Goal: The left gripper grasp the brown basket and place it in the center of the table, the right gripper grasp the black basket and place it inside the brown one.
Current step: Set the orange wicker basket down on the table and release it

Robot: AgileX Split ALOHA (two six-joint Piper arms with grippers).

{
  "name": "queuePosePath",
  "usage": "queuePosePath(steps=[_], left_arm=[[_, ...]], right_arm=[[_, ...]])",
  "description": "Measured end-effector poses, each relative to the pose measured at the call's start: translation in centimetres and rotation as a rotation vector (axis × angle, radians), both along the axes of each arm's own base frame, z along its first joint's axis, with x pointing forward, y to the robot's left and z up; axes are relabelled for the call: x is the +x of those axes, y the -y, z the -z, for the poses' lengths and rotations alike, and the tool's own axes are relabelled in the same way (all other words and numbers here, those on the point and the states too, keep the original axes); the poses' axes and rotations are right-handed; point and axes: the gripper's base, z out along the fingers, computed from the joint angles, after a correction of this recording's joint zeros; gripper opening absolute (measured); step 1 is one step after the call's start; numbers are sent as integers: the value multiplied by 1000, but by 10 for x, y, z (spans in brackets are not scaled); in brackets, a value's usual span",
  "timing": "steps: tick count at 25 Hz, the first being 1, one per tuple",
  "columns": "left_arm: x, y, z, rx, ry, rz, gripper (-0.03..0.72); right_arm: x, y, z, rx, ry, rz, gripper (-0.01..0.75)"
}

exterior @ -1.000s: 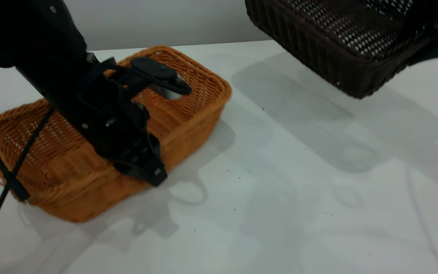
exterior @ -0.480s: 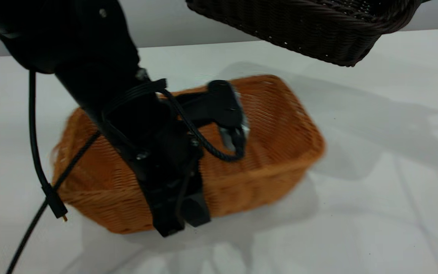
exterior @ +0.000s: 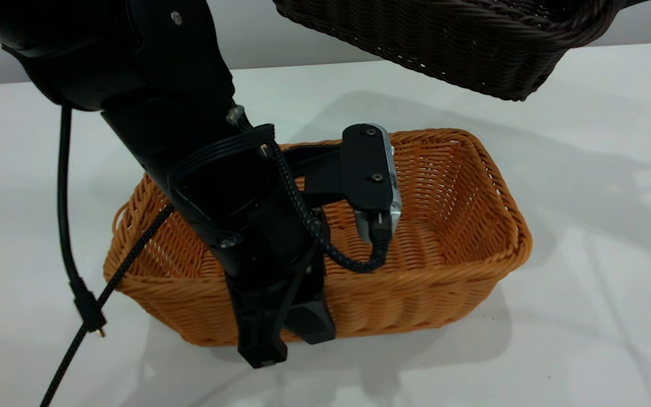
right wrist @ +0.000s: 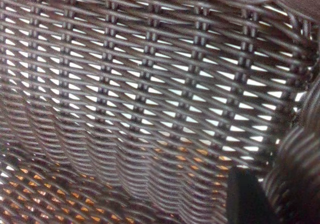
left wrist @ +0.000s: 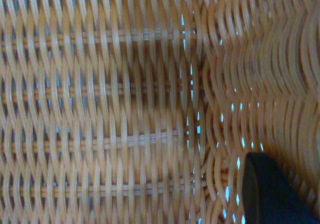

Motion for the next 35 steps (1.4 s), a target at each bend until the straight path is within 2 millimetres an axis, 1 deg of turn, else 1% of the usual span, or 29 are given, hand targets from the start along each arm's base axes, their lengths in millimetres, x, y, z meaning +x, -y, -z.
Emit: queuePosePath(steps=[3, 9, 11, 12, 14, 16, 19, 20, 23, 25, 28, 31, 35], left_arm=[[2, 0, 0, 0, 7, -39, 99], [2, 0, 0, -2, 9, -46, 99], [2, 0, 0, -2, 7, -47, 113], [2, 0, 0, -1, 3, -48, 141], [0, 0, 0, 4, -11, -44, 224], [-1, 0, 0, 7, -23, -40, 339], [0, 0, 0, 8, -22, -60, 485], [0, 0, -1, 9, -26, -70, 524], [-1, 1, -8, 8, -44, -97, 586], [-3, 0, -17, -4, -46, -89, 598], [-2, 0, -36, -48, 7, -87, 602], [-4, -1, -62, -99, 52, -87, 604], [-12, -6, -106, -197, 105, -129, 604]], right_arm=[[0, 0, 0, 0, 0, 0, 244], [0, 0, 0, -3, 2, -6, 244], [0, 0, 0, -3, 2, -6, 244], [0, 0, 0, -3, 2, -6, 244], [0, 0, 0, -4, 4, -10, 244], [0, 0, 0, -8, 7, -18, 244], [0, 0, 0, -8, 7, -18, 244], [0, 0, 0, -7, 4, -24, 244], [0, 0, -1, -7, 6, -27, 244], [0, 0, -1, -12, 9, -36, 244], [0, -1, -1, -13, 12, -39, 244], [0, -1, -1, -17, 16, -47, 244], [-2, -1, 0, -30, 21, -91, 244]])
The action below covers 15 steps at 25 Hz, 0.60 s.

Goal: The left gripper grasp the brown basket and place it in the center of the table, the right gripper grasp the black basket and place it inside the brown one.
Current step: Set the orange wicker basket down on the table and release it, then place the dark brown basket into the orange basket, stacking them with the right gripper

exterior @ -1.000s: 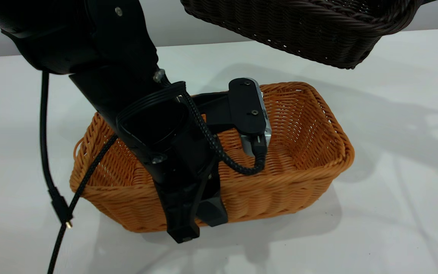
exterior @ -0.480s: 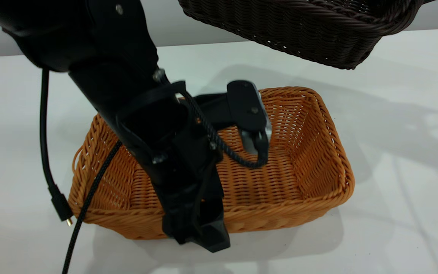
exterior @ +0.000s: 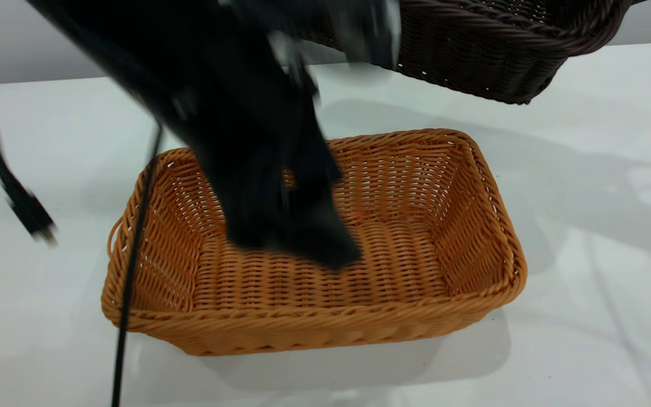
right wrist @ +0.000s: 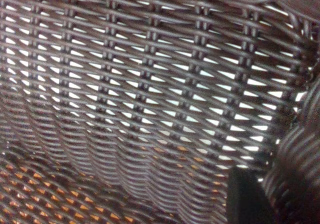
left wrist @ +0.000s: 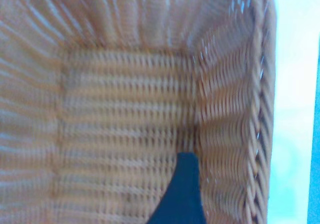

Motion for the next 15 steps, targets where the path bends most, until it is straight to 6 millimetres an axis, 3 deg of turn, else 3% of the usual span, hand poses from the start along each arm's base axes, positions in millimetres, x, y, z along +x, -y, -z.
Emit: queuePosePath(steps=[9, 12, 15], left_arm=[[-27, -22, -124, -376, 291, -84, 604], [-38, -32, -160, -492, 380, -108, 604], [-48, -38, -184, -579, 405, -117, 604]], right_arm=[[-6, -6, -6, -2, -41, -128, 244], [-10, -18, -16, 8, -58, -215, 244], [-14, -35, -19, 15, -95, -303, 243]])
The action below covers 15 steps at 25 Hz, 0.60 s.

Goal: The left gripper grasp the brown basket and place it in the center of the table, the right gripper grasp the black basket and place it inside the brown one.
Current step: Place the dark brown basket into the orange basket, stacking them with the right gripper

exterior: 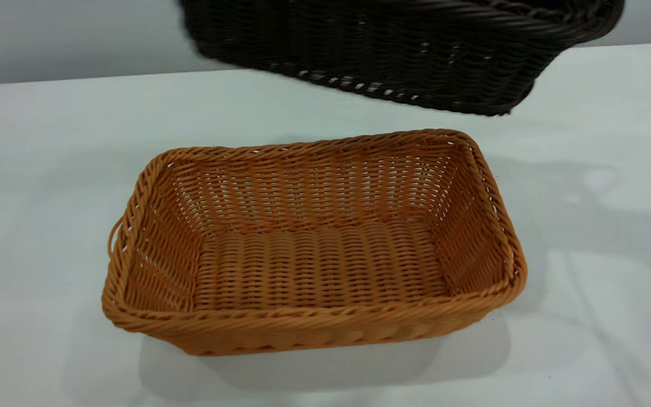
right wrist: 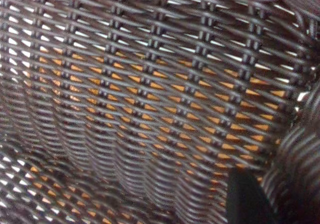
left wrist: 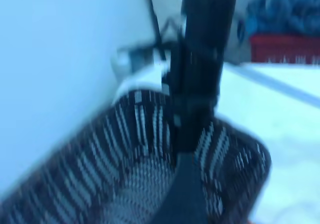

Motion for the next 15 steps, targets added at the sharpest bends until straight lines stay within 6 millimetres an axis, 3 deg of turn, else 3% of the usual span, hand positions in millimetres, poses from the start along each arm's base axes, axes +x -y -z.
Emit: queuePosePath(steps=[7, 15], left_arm=[[-2, 1, -10, -40, -1, 5, 604], [-2, 0, -10, -33, 5, 7, 604]], right_arm=[[-10, -37, 36, -31, -133, -161, 244], [-2, -45, 71, -54, -188, -149, 244]])
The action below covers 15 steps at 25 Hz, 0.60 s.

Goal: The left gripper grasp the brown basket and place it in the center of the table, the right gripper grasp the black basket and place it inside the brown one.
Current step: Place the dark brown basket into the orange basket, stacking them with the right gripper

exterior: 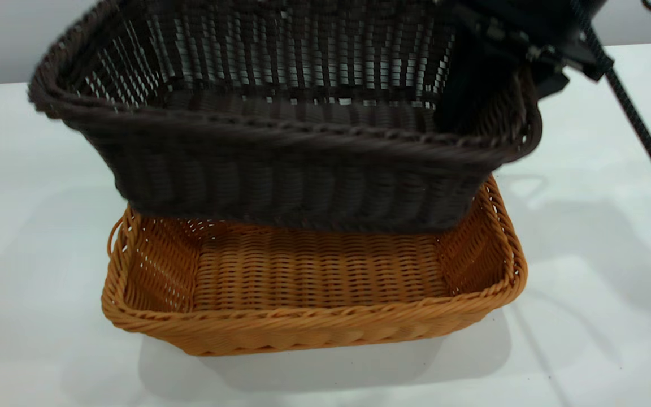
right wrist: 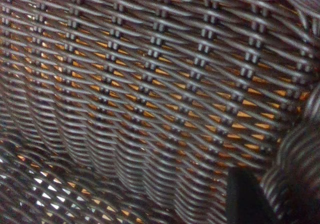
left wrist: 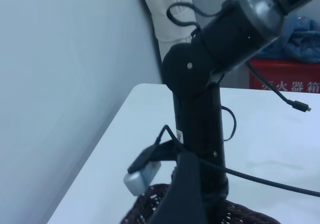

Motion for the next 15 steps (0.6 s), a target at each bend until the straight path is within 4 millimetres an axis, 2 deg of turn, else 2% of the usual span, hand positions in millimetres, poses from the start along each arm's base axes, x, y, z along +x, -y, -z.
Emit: queuePosePath(steps=[4, 15], left_arm=[[1, -1, 1, 17, 16, -1, 604], [1, -1, 1, 17, 16, -1, 604]], right_arm=[[1, 1, 14, -23, -25, -36, 244], [-2, 3, 17, -54, -26, -108, 244]])
